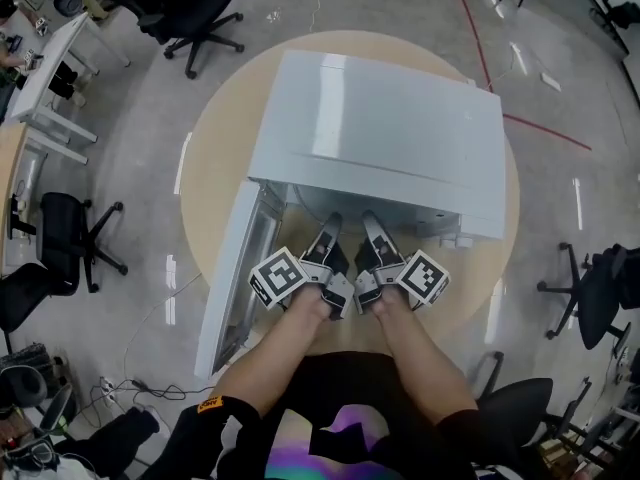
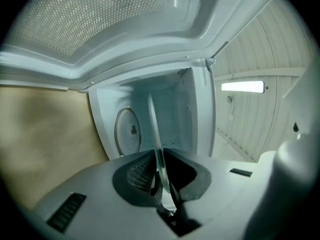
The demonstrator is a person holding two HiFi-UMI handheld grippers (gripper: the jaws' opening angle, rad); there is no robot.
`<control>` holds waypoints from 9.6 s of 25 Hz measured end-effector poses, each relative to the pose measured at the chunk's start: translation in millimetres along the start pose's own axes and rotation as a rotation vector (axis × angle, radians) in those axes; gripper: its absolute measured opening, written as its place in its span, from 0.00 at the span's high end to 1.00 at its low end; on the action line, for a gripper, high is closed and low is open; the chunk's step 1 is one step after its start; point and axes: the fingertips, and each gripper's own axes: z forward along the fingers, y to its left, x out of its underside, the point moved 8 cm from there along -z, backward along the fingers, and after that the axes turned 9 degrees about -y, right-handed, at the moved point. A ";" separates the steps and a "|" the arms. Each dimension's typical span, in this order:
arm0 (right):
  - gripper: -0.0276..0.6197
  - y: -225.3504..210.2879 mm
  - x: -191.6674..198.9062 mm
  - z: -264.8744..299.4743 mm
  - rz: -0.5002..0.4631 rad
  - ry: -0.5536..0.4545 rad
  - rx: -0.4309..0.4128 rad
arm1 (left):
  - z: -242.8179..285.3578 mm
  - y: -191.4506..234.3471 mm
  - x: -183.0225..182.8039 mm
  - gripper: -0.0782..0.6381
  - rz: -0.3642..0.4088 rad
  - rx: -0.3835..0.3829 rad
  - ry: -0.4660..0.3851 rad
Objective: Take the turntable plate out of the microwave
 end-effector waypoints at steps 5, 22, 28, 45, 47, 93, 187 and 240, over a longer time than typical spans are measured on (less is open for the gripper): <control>0.84 23.2 16.9 -30.7 -0.016 -0.007 -0.024 | -37.2 -12.0 6.4 0.77 0.004 0.022 0.017; 0.84 45.9 35.3 -105.2 -0.055 0.034 -0.039 | -111.3 -26.1 43.9 0.77 0.020 0.033 0.005; 0.84 46.2 37.1 -140.1 -0.021 0.089 -0.068 | -143.0 -28.3 73.8 0.77 0.028 0.013 -0.047; 0.84 13.6 68.3 -248.5 -0.014 0.201 0.014 | -239.8 3.8 146.3 0.77 0.005 -0.058 -0.118; 0.84 3.9 71.3 -255.3 -0.003 0.204 0.026 | -243.5 13.4 152.4 0.77 -0.003 -0.073 -0.119; 0.84 -85.0 84.7 -269.0 0.133 0.373 0.173 | -236.9 89.8 174.6 0.78 -0.072 -0.238 -0.127; 0.90 74.1 77.0 -371.7 -1.050 0.318 0.031 | -334.4 -50.8 207.3 0.83 1.066 0.012 0.031; 0.91 181.0 172.9 -640.4 -1.241 0.245 -0.136 | -629.1 -95.4 324.0 0.83 1.284 -0.030 -0.143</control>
